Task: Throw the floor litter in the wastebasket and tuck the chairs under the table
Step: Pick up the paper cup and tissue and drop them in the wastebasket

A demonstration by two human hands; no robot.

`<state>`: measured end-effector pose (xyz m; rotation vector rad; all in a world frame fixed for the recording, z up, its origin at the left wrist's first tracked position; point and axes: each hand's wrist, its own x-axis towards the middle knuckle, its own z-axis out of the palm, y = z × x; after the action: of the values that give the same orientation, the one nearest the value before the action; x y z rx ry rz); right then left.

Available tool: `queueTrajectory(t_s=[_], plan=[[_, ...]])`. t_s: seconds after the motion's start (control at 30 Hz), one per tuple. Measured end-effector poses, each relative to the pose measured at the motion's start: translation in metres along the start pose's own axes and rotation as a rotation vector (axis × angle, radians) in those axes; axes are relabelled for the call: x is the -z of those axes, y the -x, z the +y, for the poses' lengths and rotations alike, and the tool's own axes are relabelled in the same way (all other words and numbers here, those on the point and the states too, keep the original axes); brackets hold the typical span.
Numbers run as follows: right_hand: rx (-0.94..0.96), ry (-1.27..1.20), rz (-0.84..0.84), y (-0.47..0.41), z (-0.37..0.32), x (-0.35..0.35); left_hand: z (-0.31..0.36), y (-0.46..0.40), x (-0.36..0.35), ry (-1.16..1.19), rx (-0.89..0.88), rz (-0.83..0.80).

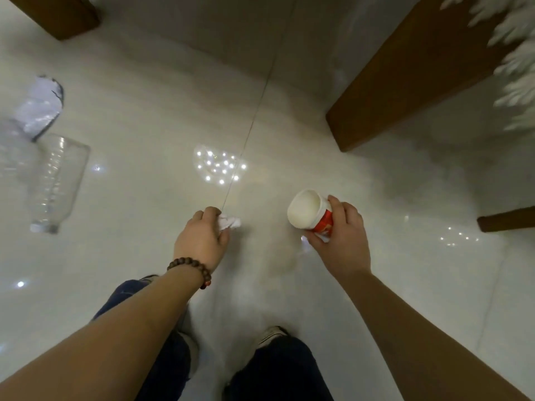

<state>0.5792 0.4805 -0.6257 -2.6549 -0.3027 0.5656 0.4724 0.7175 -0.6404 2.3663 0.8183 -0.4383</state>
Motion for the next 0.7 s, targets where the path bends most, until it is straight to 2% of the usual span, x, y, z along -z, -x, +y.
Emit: queueTrajectory(t_s=[0.2, 0.4, 0.53, 0.7], plan=[[0.010, -0.099, 0.043, 0.034, -0.113, 0.107, 0.064, 0.040, 0.132, 0.165, 0.065, 0.151], [0.089, -0.135, 0.073, 0.080, -0.227, 0.214, 0.106, 0.101, 0.273, 0.236, 0.056, 0.271], [0.146, -0.138, 0.053, 0.116, -0.293, 0.272, 0.108, 0.154, 0.360, 0.270, 0.076, 0.400], [0.287, -0.110, 0.043, 0.163, -0.377, 0.316, 0.079, 0.243, 0.445, 0.327, 0.163, 0.573]])
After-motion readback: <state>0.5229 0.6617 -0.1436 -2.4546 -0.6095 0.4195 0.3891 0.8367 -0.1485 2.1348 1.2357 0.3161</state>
